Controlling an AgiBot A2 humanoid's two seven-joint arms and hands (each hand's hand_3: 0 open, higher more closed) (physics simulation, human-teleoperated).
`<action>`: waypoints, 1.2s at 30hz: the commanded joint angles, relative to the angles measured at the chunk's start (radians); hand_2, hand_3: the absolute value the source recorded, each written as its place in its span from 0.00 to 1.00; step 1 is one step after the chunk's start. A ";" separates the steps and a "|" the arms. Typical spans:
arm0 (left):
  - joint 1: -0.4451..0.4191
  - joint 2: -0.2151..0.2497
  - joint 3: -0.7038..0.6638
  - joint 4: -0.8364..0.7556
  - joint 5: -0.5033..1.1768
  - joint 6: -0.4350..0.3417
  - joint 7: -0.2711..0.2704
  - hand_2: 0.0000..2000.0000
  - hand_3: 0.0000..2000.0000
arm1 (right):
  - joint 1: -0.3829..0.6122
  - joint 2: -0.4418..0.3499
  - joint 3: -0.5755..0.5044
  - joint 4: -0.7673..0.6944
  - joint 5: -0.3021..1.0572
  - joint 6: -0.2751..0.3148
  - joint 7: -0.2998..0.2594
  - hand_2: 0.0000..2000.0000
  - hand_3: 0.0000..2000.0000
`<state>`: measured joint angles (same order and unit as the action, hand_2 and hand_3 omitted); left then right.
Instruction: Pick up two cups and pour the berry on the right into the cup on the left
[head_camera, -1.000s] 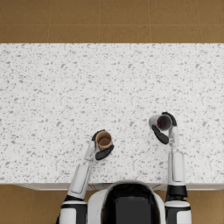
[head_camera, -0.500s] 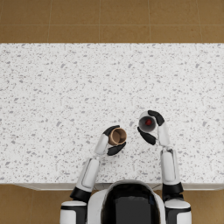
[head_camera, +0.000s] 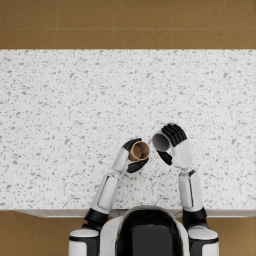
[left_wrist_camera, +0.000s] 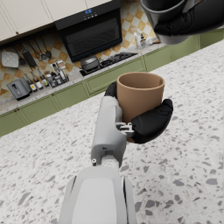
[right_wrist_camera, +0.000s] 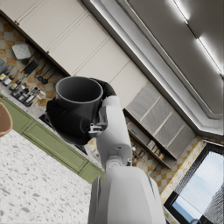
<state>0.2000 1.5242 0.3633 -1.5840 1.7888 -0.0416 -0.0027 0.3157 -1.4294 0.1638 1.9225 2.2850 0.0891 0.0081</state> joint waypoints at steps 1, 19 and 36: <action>0.027 0.016 0.020 -0.003 0.000 0.000 0.000 1.00 0.64 | 0.010 -0.006 0.005 0.025 0.032 0.001 0.000 1.00 0.64; 0.051 0.039 0.014 0.065 0.000 0.000 0.001 1.00 0.64 | -0.002 -0.026 0.056 0.125 0.610 0.005 0.004 1.00 0.64; 0.094 -0.031 0.097 0.062 0.001 0.001 0.001 1.00 0.64 | -0.016 -0.057 0.132 0.153 1.153 0.021 0.004 1.00 0.64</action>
<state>0.2820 1.4863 0.4669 -1.5167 1.7893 -0.0415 -0.0014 0.2833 -1.4730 0.2983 2.0658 3.4696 0.1102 0.0119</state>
